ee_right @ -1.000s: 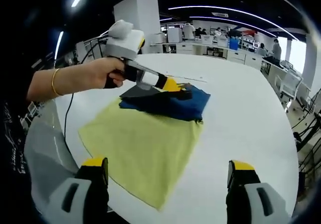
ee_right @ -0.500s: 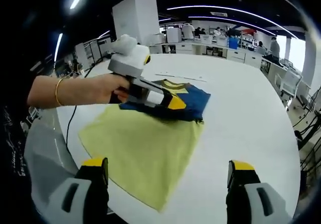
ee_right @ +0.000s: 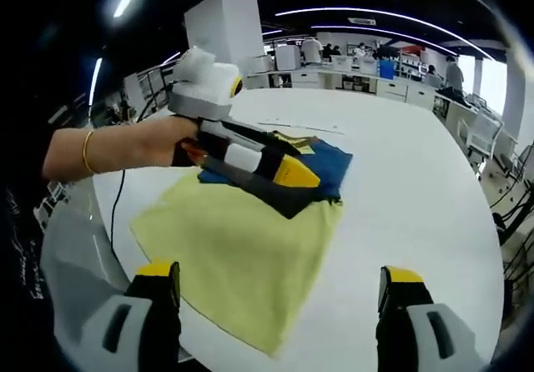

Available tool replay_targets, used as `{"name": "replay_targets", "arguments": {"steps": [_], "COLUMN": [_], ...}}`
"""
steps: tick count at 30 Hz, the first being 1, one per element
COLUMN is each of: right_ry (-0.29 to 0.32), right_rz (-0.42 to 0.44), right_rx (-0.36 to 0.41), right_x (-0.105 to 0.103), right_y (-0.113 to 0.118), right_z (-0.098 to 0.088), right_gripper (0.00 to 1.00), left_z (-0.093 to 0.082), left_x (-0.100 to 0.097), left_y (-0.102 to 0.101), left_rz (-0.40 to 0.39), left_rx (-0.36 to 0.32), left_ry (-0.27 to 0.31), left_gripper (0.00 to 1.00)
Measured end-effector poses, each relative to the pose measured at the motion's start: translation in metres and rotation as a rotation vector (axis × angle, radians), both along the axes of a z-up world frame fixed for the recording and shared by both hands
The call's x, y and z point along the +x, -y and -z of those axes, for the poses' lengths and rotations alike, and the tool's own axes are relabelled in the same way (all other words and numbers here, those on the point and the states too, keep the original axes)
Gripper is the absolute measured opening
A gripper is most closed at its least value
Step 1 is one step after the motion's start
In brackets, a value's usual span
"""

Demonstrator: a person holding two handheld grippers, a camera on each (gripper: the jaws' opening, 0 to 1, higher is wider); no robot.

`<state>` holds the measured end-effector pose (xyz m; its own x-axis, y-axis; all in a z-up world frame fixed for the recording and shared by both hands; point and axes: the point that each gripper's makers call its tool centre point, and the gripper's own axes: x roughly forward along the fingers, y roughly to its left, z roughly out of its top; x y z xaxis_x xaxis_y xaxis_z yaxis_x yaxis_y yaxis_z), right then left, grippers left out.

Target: Fold the garment on the visible template until the final outline fits inside the template.

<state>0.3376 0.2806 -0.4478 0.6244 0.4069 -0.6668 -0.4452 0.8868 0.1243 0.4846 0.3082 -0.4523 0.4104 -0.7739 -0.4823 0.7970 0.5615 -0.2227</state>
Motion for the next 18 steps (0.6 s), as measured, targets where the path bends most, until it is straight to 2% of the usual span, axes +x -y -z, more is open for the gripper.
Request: {"name": "replay_targets", "arguments": {"steps": [4, 7, 13, 18], "right_ry": [-0.009, -0.009, -0.002, 0.001], "right_rz": [-0.007, -0.008, -0.015, -0.015], "right_rx": [0.014, 0.032, 0.026, 0.024], "right_x": [0.001, 0.002, 0.005, 0.006], "right_y": [-0.004, -0.008, -0.010, -0.011], "right_z": [0.000, -0.003, -0.005, -0.007], "right_gripper": [1.00, 1.00, 1.00, 1.00], "left_z": [-0.010, -0.016, -0.022, -0.022], "left_x": [0.004, 0.007, 0.005, -0.001], "left_y": [-0.020, -0.035, -0.064, -0.085], "left_rz": [-0.014, -0.021, -0.036, -0.040], "left_rx": [0.018, 0.036, 0.066, 0.091], "left_ry": [0.040, 0.080, 0.106, 0.108], "left_gripper": [0.78, 0.84, 0.97, 0.99]}}
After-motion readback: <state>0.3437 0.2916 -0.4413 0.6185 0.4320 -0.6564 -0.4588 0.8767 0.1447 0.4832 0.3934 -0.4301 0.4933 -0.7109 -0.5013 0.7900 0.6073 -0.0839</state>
